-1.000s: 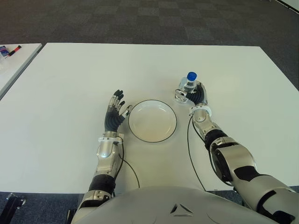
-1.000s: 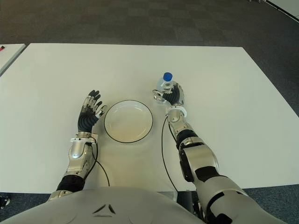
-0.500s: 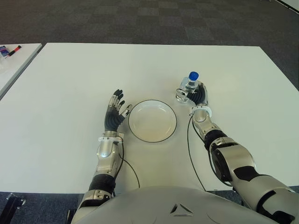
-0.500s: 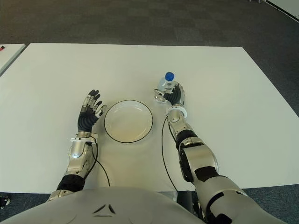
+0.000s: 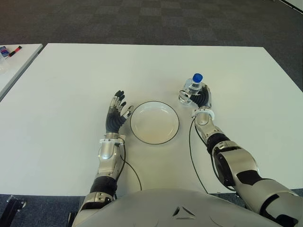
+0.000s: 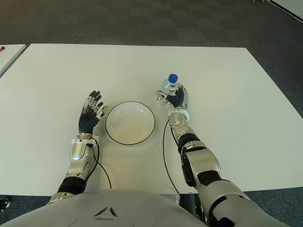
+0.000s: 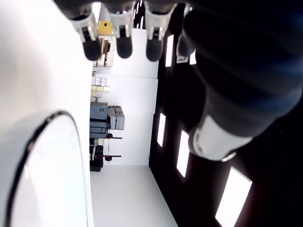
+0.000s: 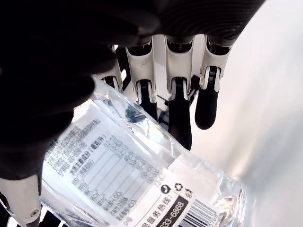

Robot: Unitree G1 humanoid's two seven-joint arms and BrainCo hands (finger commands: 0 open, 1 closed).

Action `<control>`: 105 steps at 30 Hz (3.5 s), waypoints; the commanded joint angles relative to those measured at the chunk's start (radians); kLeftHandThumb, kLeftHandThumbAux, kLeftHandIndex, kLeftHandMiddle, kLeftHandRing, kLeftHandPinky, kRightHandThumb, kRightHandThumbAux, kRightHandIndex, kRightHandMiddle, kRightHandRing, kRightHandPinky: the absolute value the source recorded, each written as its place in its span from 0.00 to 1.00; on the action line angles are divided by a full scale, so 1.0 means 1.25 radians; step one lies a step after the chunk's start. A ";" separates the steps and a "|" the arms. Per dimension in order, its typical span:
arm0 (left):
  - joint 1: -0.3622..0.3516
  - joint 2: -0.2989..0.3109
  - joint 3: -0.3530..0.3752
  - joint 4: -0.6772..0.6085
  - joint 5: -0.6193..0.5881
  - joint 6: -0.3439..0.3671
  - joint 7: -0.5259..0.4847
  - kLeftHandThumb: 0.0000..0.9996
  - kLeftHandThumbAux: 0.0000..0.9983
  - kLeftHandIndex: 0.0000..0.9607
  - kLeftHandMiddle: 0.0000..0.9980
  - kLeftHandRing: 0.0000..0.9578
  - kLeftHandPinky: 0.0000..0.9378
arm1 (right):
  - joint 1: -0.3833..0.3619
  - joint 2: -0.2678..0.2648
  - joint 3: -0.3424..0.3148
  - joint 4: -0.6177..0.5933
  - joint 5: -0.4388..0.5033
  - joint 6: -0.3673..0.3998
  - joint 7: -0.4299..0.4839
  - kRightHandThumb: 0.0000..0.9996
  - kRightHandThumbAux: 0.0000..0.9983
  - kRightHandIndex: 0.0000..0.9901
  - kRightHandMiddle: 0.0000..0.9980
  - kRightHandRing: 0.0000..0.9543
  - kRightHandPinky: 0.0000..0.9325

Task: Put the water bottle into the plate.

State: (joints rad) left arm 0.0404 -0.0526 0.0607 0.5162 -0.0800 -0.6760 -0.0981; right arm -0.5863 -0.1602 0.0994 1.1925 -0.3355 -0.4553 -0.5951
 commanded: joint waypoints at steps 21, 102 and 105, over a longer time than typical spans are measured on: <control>-0.010 0.000 -0.001 0.019 0.001 0.015 -0.001 0.30 0.78 0.07 0.08 0.07 0.10 | 0.035 0.000 0.019 -0.092 -0.024 -0.036 -0.042 0.84 0.68 0.41 0.49 0.56 0.56; -0.024 -0.019 -0.004 0.043 0.014 -0.013 0.015 0.33 0.76 0.08 0.10 0.09 0.13 | 0.327 0.033 0.053 -0.622 -0.080 -0.069 0.105 0.84 0.68 0.42 0.48 0.57 0.60; -0.025 -0.018 -0.004 0.043 0.016 -0.012 0.017 0.33 0.76 0.08 0.10 0.09 0.14 | 0.336 0.038 0.057 -0.630 -0.077 -0.075 0.109 0.84 0.68 0.43 0.47 0.56 0.59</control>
State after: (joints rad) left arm 0.0184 -0.0669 0.0591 0.5558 -0.0704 -0.6893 -0.0915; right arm -0.1734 -0.1252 0.1632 0.4291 -0.4312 -0.5203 -0.4651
